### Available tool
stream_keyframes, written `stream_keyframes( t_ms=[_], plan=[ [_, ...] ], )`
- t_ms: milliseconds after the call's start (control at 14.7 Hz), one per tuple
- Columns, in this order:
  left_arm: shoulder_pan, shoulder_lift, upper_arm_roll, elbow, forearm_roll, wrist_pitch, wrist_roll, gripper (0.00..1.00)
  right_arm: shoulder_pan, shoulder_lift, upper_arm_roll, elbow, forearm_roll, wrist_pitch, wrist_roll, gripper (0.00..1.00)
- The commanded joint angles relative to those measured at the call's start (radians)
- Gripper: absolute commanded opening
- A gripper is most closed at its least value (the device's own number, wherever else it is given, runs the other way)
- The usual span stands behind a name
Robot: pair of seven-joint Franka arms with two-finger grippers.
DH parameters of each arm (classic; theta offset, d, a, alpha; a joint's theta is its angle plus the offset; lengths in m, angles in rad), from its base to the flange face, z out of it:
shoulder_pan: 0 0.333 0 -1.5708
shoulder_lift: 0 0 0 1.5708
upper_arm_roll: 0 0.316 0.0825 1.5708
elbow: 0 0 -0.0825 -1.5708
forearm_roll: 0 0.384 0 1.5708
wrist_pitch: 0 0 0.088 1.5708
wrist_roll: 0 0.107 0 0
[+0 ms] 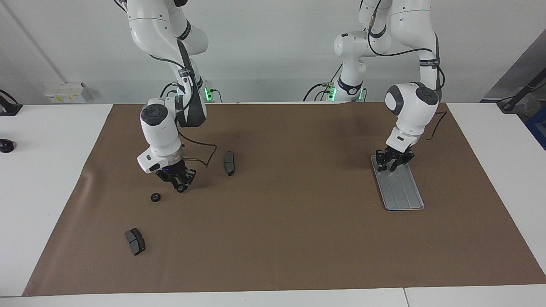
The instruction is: Place bearing gear from tray to pile
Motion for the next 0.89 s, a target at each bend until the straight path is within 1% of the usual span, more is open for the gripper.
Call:
stream_keyframes(
  t_ms=[0, 68, 136, 205, 273, 409, 478, 682, 819],
  plan=[
    [0.014, -0.006, -0.009, -0.01, 0.012, -0.008, -0.003, 0.37, -0.023, -0.009, 0.015, -0.006, 0.005, 0.028, -0.014, 1.0],
    [0.013, -0.004, -0.009, -0.004, 0.012, -0.008, -0.003, 0.28, -0.023, -0.009, 0.015, 0.019, 0.005, 0.022, -0.014, 1.0],
    [0.01, -0.001, -0.011, 0.005, 0.012, -0.007, -0.004, 0.22, -0.018, -0.017, 0.015, 0.046, 0.008, 0.008, -0.014, 1.0],
    [0.002, 0.005, -0.011, 0.028, 0.012, -0.008, -0.006, 0.2, -0.018, -0.023, 0.014, 0.07, 0.008, -0.014, -0.014, 1.0],
    [-0.004, 0.017, -0.012, 0.057, 0.012, -0.01, -0.007, 0.14, -0.018, -0.026, 0.014, 0.108, 0.008, -0.044, -0.014, 1.0],
    [-0.028, 0.048, -0.014, 0.137, 0.012, -0.02, -0.007, 0.07, -0.018, -0.027, 0.014, 0.19, 0.008, -0.124, -0.014, 1.0],
    [-0.062, 0.067, -0.011, 0.197, 0.014, -0.033, -0.006, 0.0, -0.018, -0.027, 0.014, 0.233, 0.01, -0.167, -0.014, 1.0],
    [-0.123, 0.133, -0.014, 0.39, 0.055, -0.132, -0.004, 0.0, -0.018, -0.027, 0.014, 0.331, 0.01, -0.268, -0.016, 1.0],
    [-0.163, 0.158, -0.022, 0.443, 0.055, -0.134, -0.001, 0.0, -0.023, -0.027, 0.015, 0.389, 0.011, -0.325, -0.017, 1.0]
  ],
)
